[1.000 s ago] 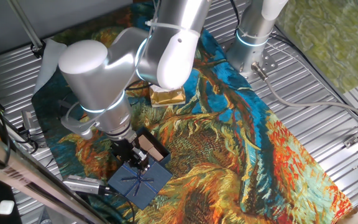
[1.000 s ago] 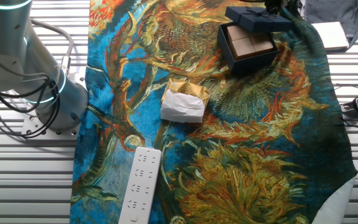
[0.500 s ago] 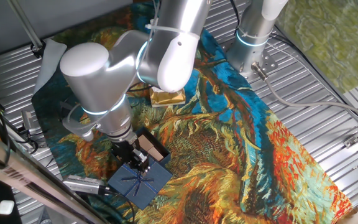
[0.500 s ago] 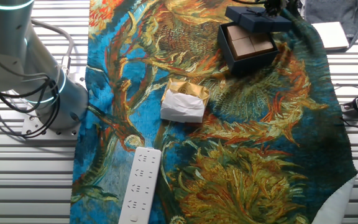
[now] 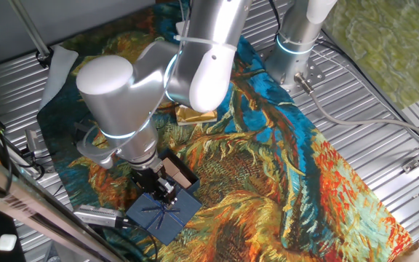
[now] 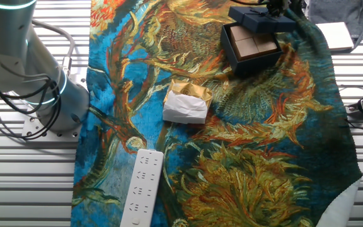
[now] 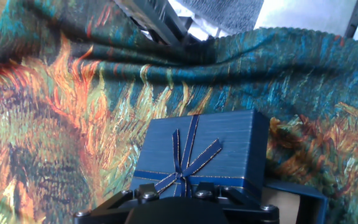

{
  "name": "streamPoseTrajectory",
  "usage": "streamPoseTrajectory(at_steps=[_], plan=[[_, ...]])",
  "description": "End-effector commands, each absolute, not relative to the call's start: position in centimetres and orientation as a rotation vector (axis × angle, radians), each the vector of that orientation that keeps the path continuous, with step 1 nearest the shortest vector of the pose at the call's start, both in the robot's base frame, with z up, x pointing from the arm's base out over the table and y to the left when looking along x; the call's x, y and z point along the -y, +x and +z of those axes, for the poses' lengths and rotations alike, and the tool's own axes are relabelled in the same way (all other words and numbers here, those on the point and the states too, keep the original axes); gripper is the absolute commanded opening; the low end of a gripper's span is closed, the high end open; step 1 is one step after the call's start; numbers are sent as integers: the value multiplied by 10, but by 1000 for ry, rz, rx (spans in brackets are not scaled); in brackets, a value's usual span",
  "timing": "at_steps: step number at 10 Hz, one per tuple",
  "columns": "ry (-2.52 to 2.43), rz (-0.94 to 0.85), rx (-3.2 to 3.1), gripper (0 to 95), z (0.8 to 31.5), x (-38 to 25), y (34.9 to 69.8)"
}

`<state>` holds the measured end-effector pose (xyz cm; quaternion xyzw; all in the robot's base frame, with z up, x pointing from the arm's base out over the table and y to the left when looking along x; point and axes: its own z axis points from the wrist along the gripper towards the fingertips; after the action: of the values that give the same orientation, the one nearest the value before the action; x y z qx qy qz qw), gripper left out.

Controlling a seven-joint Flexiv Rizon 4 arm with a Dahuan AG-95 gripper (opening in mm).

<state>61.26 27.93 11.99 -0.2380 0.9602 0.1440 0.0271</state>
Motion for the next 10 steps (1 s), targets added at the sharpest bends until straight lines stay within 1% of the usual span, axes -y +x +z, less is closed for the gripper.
streamPoseTrajectory(at_steps=[1,5,10], plan=[[-752,420,-2968,380,119,-279,612],[-776,351,-2982,380,115,-280,613],[-778,335,-2985,380,111,-279,612]])
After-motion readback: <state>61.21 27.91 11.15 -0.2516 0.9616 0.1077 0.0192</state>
